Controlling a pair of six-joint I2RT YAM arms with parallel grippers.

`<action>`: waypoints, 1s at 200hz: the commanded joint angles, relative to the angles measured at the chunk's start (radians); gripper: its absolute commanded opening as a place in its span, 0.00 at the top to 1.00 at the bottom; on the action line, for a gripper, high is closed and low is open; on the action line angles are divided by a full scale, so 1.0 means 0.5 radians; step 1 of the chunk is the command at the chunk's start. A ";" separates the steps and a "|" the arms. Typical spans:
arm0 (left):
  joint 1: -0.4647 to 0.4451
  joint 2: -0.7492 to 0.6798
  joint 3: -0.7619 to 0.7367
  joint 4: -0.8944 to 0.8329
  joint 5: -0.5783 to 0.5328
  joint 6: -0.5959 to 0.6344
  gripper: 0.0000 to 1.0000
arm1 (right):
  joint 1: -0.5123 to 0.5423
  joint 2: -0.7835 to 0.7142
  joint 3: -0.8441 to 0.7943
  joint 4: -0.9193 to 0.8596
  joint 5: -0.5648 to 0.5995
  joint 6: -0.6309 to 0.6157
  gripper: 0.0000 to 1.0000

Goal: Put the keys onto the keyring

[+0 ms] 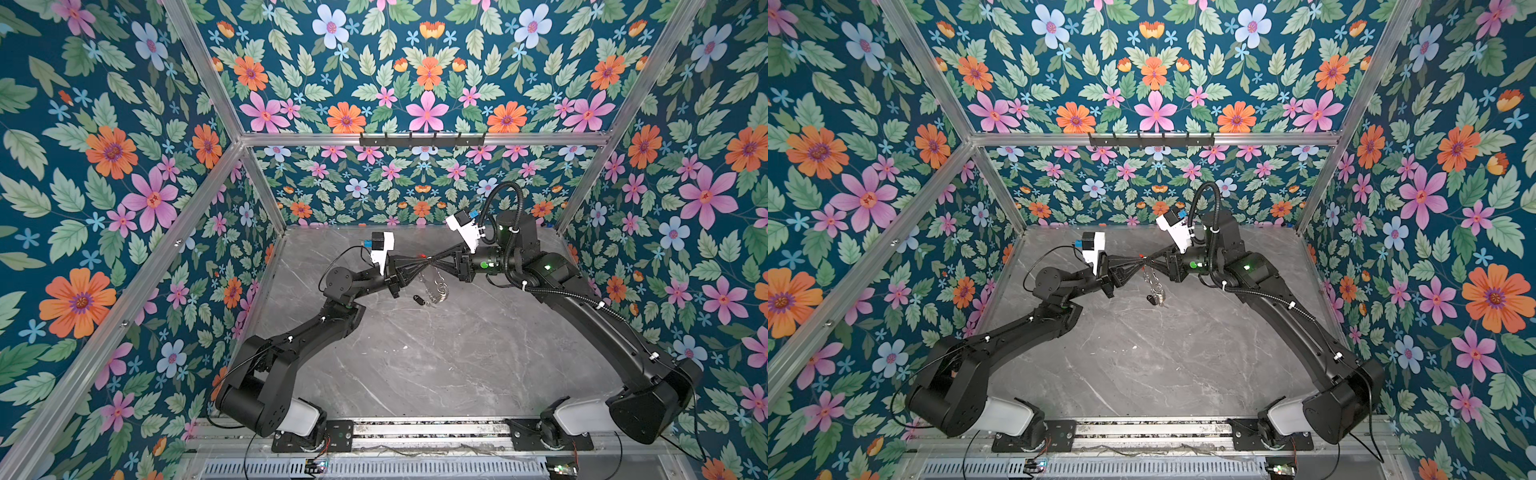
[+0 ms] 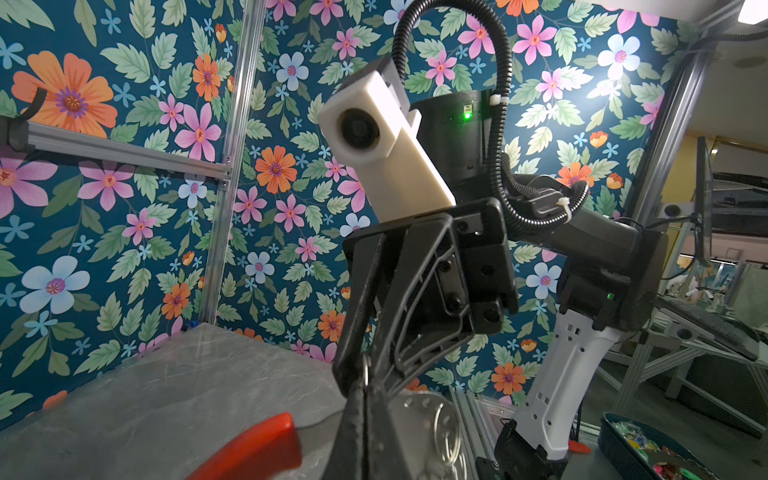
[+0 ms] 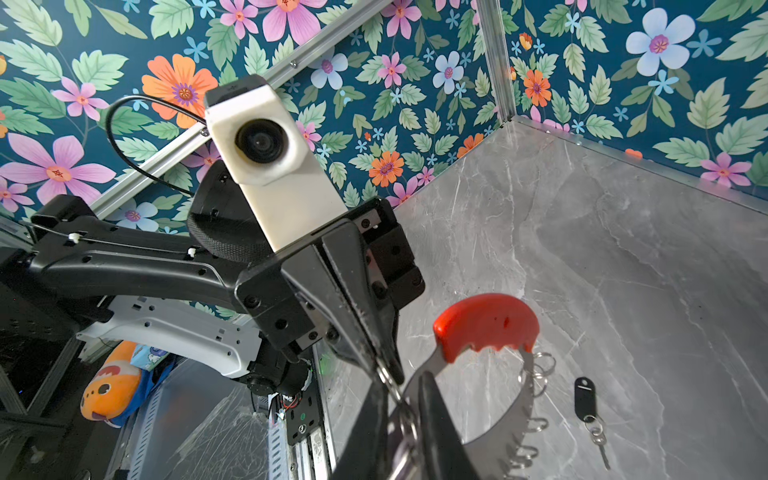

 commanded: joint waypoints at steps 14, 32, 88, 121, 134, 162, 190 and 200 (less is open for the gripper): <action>-0.001 0.013 0.029 0.163 0.016 -0.049 1.00 | 0.001 -0.016 -0.015 0.088 -0.022 0.014 1.00; -0.001 0.021 0.027 0.123 0.016 -0.024 1.00 | 0.001 -0.018 -0.011 0.080 -0.009 -0.004 1.00; 0.002 -0.246 0.115 -1.212 -0.002 1.045 0.66 | 0.027 0.037 0.115 -0.335 0.338 -0.421 1.00; 0.000 -0.357 0.351 -2.334 -0.056 2.041 0.65 | 0.114 0.064 0.112 -0.488 0.654 -0.814 1.00; -0.001 -0.332 0.462 -2.588 -0.067 2.254 0.65 | 0.118 0.047 0.066 -0.444 0.641 -0.858 1.00; -0.001 -0.262 0.623 -2.805 -0.024 2.357 0.65 | 0.116 -0.016 -0.039 -0.323 0.570 -0.859 1.00; -0.001 -0.243 0.637 -2.659 0.050 2.292 0.65 | 0.129 -0.030 -0.055 -0.313 0.523 -0.838 1.00; -0.001 -0.229 0.643 -2.615 0.085 2.259 0.65 | 0.137 -0.031 -0.057 -0.322 0.523 -0.839 1.00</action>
